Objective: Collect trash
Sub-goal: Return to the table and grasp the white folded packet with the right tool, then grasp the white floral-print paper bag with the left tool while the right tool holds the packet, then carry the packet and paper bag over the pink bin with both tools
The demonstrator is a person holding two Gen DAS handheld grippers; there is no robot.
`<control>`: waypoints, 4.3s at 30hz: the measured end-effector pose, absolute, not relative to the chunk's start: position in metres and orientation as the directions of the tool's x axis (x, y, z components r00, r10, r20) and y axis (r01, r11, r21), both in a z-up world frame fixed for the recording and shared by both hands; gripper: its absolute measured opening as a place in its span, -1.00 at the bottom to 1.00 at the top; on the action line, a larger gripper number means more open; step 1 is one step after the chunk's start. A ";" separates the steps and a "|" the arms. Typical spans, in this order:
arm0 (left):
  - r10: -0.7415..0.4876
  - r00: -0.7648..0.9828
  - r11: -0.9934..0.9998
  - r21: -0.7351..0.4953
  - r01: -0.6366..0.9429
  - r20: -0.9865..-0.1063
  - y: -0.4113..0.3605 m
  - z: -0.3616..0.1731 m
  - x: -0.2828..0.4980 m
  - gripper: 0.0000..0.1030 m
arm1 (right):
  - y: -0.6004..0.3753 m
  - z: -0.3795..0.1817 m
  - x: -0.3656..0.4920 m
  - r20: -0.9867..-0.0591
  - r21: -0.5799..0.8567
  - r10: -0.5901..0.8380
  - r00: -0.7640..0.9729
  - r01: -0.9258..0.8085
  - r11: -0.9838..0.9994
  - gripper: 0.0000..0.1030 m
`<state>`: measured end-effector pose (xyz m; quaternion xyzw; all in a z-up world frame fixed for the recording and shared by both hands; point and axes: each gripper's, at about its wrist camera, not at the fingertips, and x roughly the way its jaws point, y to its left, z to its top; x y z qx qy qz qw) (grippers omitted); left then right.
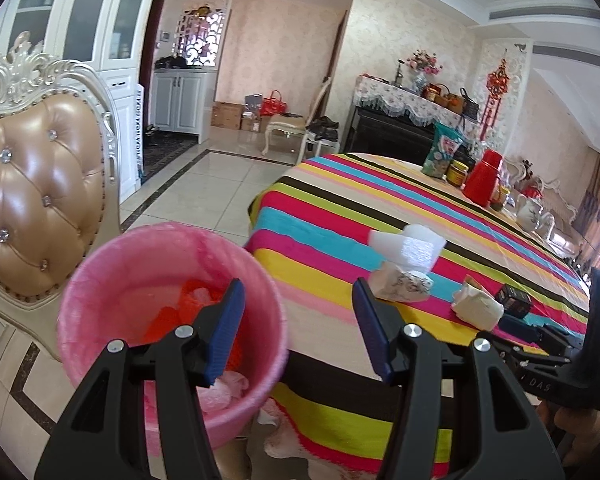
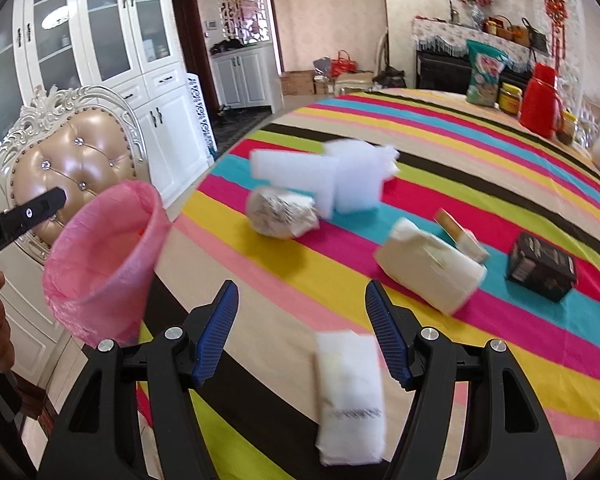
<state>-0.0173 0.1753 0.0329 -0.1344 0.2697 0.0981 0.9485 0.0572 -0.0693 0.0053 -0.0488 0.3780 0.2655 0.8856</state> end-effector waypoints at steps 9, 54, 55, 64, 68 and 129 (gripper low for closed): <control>0.066 0.831 0.958 -0.197 -0.207 -0.552 0.145 0.027 0.002 0.05 | -0.095 -0.019 0.054 -0.739 0.110 0.390 0.549 -0.473 0.874 0.22; -0.085 0.754 0.979 -0.197 -0.061 -0.652 0.083 -0.021 0.142 0.56 | -0.158 -0.001 0.083 -0.709 0.147 0.385 0.591 -0.410 0.900 -0.32; -0.085 0.749 0.979 -0.194 -0.059 -0.658 0.082 -0.023 0.145 0.58 | -0.159 0.000 0.084 -0.708 0.146 0.383 0.594 -0.407 0.902 -0.32; -0.083 0.713 0.985 -0.166 -0.048 -0.696 0.073 -0.040 0.173 0.73 | -0.169 0.005 0.089 -0.693 0.147 0.374 0.617 -0.387 0.910 -0.32; -0.074 0.702 0.988 -0.150 -0.047 -0.708 0.072 -0.045 0.181 0.71 | -0.171 0.006 0.089 -0.691 0.148 0.374 0.619 -0.384 0.911 -0.32; 0.181 0.807 0.929 -0.172 -0.328 -0.562 0.218 0.039 -0.017 0.27 | -0.034 0.054 0.056 -0.632 0.068 0.485 0.605 -0.580 0.812 -0.32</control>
